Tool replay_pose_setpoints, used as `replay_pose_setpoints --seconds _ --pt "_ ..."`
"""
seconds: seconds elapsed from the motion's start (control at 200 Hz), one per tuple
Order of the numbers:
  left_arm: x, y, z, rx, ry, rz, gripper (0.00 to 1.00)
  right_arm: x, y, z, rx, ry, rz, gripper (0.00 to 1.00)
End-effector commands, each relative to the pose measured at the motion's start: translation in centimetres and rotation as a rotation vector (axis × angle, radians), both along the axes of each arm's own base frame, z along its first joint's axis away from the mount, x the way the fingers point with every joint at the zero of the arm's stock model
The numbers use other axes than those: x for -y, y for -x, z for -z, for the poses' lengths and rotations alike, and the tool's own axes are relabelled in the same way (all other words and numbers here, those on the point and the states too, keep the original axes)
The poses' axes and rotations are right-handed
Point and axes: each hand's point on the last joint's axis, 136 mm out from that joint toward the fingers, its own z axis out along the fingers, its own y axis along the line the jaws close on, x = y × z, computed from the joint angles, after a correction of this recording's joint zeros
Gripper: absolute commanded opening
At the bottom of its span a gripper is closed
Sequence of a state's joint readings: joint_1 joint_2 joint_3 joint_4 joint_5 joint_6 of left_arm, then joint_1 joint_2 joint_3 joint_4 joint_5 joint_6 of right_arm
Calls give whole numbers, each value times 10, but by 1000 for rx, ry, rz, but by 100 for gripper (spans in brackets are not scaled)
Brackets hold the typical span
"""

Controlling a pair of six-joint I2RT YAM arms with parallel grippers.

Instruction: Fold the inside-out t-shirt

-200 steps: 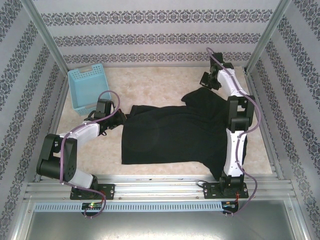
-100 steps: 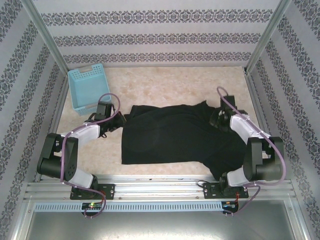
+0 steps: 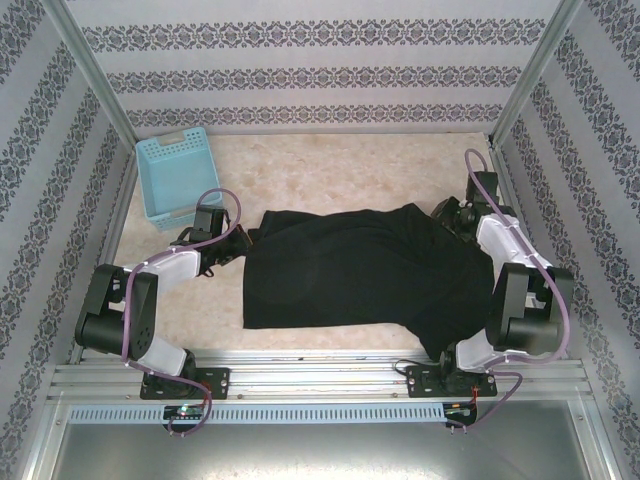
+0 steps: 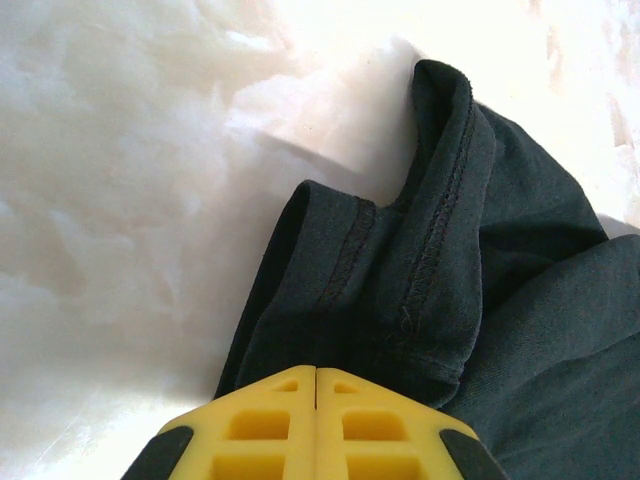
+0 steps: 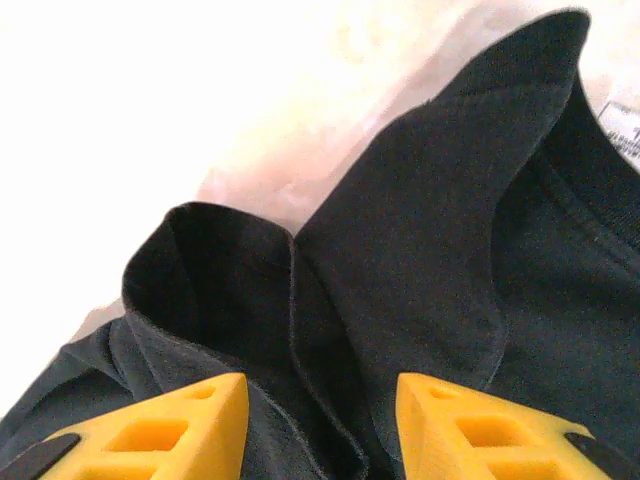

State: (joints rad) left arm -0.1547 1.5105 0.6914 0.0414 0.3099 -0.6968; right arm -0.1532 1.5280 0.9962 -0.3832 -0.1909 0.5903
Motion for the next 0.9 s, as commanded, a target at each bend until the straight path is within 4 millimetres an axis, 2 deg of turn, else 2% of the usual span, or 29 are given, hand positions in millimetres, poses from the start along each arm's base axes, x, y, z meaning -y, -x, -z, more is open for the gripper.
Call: replay_pose_setpoints --seconds 0.0,0.165,0.295,0.375,0.445,0.55,0.669,0.894 --pt "-5 -6 -1 18 1 -19 0 -7 -1 10 -22 -55 8 44" --pt "-4 -8 -2 21 2 -19 0 -17 7 18 -44 -70 -12 44" --pt "-4 -8 -1 20 4 -21 0 -22 12 32 -75 -72 -15 43" --pt "-3 -9 0 16 9 -18 0 -24 6 35 -87 -86 -21 39" --pt "-2 -9 0 16 9 -14 0 -25 0 32 -85 -83 -23 30" --pt "-3 -8 -1 13 5 -12 0 -20 -5 19 -69 -25 -20 14" --pt "-4 -7 -1 14 1 -13 0 -3 -6 3 -79 98 -17 0" --pt "-10 -7 -4 21 -30 -25 0 26 -3 -50 -59 333 -32 0"
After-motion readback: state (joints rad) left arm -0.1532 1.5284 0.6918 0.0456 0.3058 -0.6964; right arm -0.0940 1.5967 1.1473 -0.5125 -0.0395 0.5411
